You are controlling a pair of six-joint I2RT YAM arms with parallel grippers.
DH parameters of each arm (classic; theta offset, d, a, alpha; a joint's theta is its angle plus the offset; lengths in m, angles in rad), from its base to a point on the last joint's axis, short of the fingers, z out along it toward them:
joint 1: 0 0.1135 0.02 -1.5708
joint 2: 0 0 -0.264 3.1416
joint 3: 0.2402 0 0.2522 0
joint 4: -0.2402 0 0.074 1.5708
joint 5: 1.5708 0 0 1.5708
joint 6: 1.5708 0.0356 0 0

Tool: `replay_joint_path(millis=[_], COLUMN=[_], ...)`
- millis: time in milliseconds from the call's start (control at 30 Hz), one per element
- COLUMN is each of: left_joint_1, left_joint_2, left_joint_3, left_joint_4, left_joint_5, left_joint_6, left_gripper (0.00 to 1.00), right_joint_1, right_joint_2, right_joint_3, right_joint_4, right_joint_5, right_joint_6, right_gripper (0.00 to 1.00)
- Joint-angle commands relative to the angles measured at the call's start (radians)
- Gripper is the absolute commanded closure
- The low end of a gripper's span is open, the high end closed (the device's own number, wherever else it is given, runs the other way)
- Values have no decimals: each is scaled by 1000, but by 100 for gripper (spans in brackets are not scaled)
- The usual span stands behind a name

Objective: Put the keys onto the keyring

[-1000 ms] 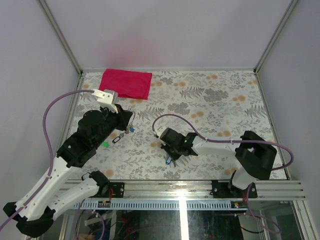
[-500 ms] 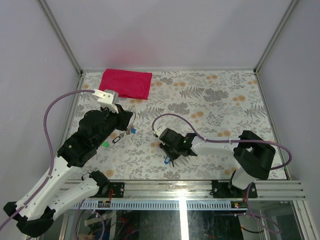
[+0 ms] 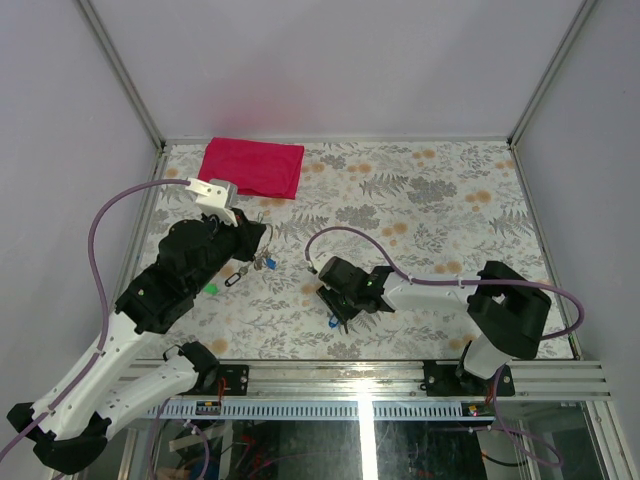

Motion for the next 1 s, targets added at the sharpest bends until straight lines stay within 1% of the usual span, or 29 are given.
replay_joint_path(millis=[0, 67, 167, 267, 367, 433, 667, 967], left_joint_1=[7, 6, 6, 6, 6, 6, 6, 7], left_joint_2=[-3, -2, -1, 0, -2, -1, 8, 16], left_joint_3=[10, 13, 12, 11, 8, 10, 13, 11], left_joint_4=[38, 36, 35, 30, 30, 30, 32, 34], left_joint_5=[-4, -2, 1, 4, 2, 3, 13, 20], left_joint_6=[3, 4, 1, -2, -7, -7, -13, -10], left_gripper=[94, 94, 94, 94, 94, 94, 95, 96], right_joint_1=[3, -17, -65, -123, -150, -163, -233, -249], right_joint_2=[-76, -119, -189, -238, -261, -261, -249, -194], right_joint_3=[-13, -39, -94, -154, -196, -209, -265, -297], right_joint_4=[58, 91, 142, 197, 247, 257, 287, 351], right_joint_5=[-2, -5, -44, -132, -219, -260, -329, -385], right_joint_6=[62, 94, 148, 210, 253, 271, 320, 337], right_gripper=[53, 49, 48, 50, 53, 54, 56, 58])
